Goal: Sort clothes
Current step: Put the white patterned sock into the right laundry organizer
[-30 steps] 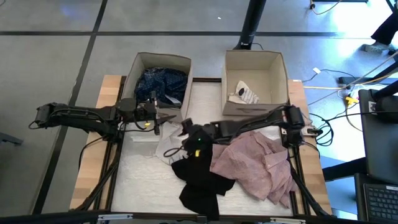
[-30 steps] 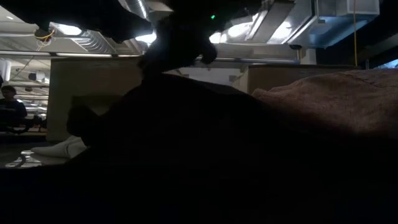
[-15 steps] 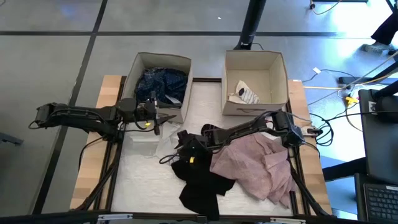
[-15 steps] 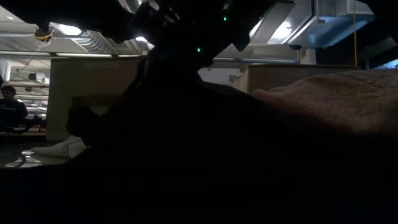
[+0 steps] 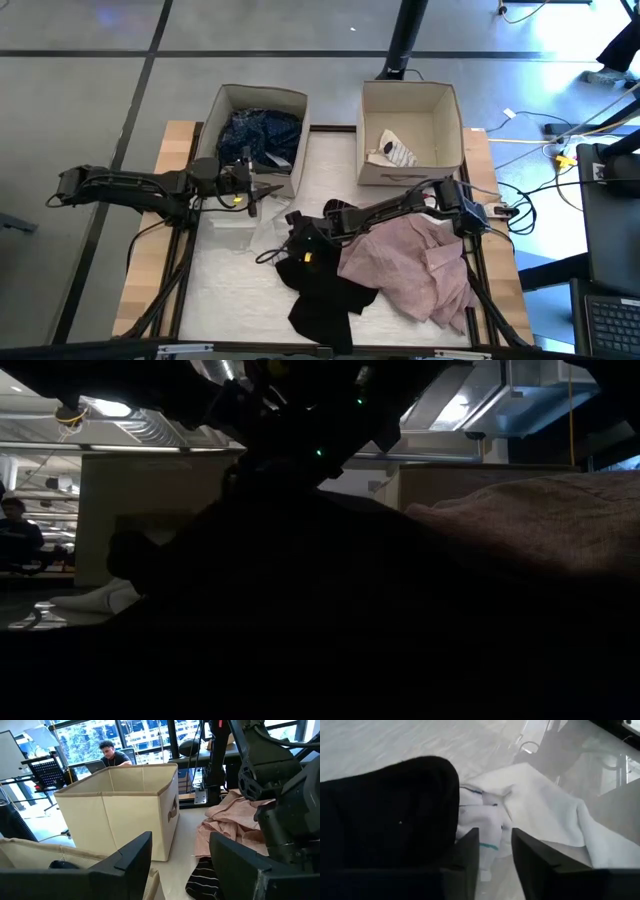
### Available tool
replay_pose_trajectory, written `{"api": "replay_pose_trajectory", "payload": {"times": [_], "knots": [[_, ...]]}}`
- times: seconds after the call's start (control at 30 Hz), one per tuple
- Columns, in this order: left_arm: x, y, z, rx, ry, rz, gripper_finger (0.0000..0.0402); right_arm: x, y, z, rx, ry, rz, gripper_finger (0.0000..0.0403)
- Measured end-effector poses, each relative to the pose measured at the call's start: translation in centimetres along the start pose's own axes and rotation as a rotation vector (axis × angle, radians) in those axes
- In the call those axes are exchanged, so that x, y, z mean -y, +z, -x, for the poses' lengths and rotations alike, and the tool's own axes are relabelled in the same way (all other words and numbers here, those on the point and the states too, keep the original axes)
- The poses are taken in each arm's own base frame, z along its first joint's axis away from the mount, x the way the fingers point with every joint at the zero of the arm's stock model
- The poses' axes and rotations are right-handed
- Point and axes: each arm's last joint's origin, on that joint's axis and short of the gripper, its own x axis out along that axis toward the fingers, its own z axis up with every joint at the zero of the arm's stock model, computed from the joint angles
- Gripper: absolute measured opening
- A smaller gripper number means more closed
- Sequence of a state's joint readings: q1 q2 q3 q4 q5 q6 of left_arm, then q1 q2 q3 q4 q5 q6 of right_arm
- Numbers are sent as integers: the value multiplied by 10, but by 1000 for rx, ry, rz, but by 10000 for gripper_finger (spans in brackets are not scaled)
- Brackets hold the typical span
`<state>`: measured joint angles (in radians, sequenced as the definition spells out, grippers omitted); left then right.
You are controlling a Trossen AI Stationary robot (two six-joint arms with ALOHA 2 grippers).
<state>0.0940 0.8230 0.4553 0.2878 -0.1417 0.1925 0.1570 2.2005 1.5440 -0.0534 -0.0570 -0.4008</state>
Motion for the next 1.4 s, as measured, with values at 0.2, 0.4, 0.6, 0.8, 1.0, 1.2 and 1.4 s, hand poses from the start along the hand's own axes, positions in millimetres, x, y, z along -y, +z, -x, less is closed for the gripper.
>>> {"api": "replay_pose_trajectory", "payload": {"times": [0.2,0.4,0.6,0.8,1.0,1.2,1.4], "knots": [[0,0,0,0,0,0,189,0,-1,0,-13,-22,-6,65],[0,0,0,0,0,-1,189,-1,-4,-5,-16,-11,-52,77],[0,0,0,0,0,1,189,-3,-6,-8,-8,19,-89,153],[0,0,0,0,0,1,189,-5,-14,-14,-43,22,-117,210],[0,0,0,0,0,2,189,-6,-18,-19,-48,25,-83,180],[0,0,0,0,0,2,189,-6,-18,-19,-59,2,-27,62],[0,0,0,0,0,2,189,-5,-17,-17,-72,-24,15,18]]}}
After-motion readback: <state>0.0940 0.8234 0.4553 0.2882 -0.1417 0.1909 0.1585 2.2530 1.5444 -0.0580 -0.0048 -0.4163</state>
